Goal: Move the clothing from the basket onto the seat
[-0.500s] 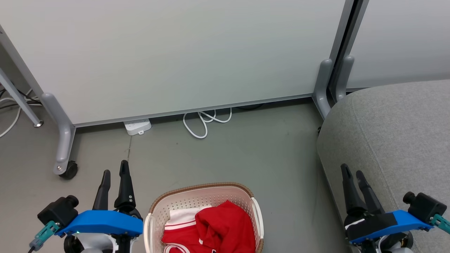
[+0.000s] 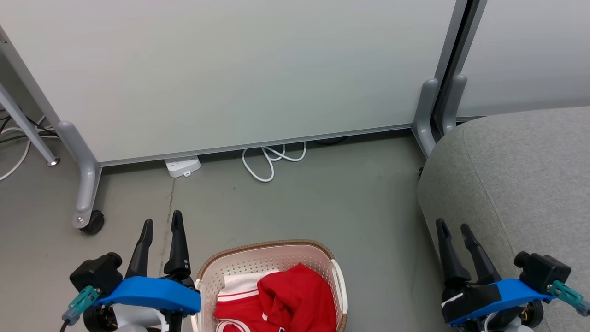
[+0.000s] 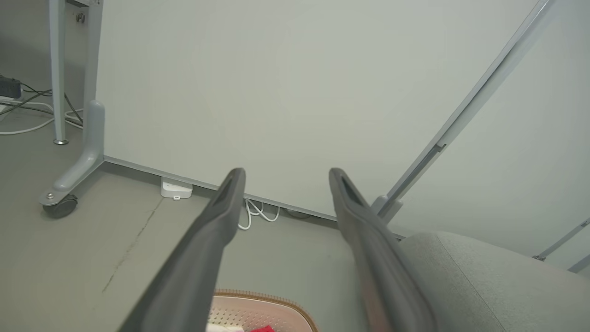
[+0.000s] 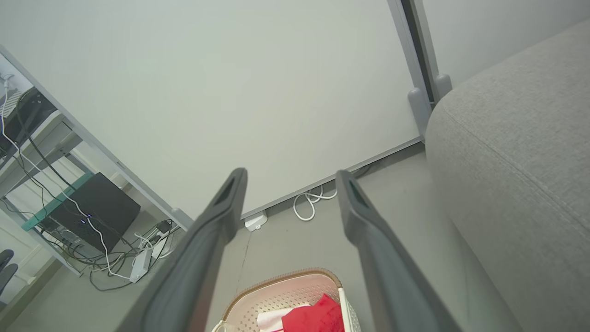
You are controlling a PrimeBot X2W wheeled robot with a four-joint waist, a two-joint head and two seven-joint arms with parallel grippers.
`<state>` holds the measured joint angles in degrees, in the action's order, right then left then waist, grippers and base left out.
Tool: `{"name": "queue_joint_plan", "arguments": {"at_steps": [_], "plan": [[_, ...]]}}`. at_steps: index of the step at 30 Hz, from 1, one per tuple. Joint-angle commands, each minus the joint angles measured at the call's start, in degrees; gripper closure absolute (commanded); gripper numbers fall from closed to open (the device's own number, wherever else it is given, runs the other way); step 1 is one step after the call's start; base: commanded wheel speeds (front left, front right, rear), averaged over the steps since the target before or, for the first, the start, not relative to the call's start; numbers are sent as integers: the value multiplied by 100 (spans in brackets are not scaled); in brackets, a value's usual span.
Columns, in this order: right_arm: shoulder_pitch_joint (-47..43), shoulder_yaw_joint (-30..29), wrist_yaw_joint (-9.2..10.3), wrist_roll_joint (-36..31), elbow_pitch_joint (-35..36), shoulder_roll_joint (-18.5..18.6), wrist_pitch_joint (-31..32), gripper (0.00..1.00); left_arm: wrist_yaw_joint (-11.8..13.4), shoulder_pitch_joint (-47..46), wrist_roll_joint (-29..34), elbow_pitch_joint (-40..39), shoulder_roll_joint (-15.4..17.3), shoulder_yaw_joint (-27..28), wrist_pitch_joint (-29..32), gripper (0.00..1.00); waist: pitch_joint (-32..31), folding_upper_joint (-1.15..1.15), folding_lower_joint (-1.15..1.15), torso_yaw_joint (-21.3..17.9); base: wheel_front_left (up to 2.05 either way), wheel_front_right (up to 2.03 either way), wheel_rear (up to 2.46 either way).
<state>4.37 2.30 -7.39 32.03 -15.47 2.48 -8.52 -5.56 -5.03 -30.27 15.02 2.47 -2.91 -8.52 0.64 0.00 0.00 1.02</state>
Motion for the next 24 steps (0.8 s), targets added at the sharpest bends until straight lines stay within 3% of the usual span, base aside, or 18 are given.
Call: {"name": "queue_joint_plan", "arguments": {"at_steps": [1,24], "plan": [[107,20,-10,-129,32,45,-47,0,25,-136,128,-30,43,-34,-49,0,1,0,0,2,0,0,0],[140,175,-13,-1372,-87,51,-355,0,6,-173,1401,150,48,-238,-353,0,11,0,0,76,0,0,0]]}}
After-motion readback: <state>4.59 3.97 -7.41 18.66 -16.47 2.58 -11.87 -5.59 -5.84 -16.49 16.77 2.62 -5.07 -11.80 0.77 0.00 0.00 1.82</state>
